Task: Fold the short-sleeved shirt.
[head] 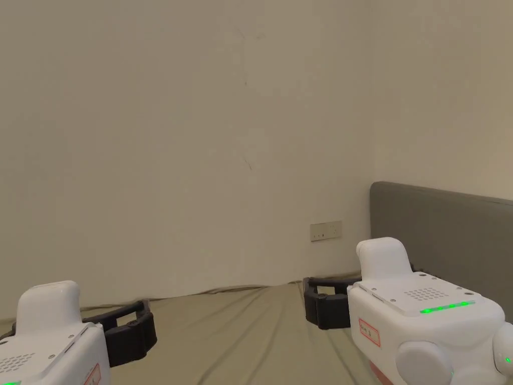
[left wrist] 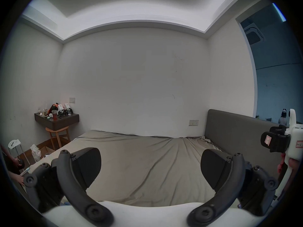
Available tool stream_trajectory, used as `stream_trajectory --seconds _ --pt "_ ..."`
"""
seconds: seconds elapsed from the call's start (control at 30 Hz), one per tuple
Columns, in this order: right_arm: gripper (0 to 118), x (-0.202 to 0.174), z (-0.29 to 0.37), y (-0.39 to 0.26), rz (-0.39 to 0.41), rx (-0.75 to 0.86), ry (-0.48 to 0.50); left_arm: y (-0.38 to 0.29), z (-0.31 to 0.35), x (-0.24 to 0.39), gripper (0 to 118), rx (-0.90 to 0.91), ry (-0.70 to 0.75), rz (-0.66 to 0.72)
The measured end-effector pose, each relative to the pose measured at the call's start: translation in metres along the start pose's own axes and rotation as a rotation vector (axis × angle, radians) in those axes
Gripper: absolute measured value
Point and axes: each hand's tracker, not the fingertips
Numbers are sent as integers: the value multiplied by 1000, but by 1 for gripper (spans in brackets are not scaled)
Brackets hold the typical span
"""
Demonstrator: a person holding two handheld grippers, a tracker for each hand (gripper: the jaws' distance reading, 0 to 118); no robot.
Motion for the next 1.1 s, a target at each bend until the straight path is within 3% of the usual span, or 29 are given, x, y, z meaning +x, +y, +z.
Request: stream_trajectory --seconds 1.1 --pt "118 -10 5 1 -3 7 15 10 10 -1 118 42 8 19"
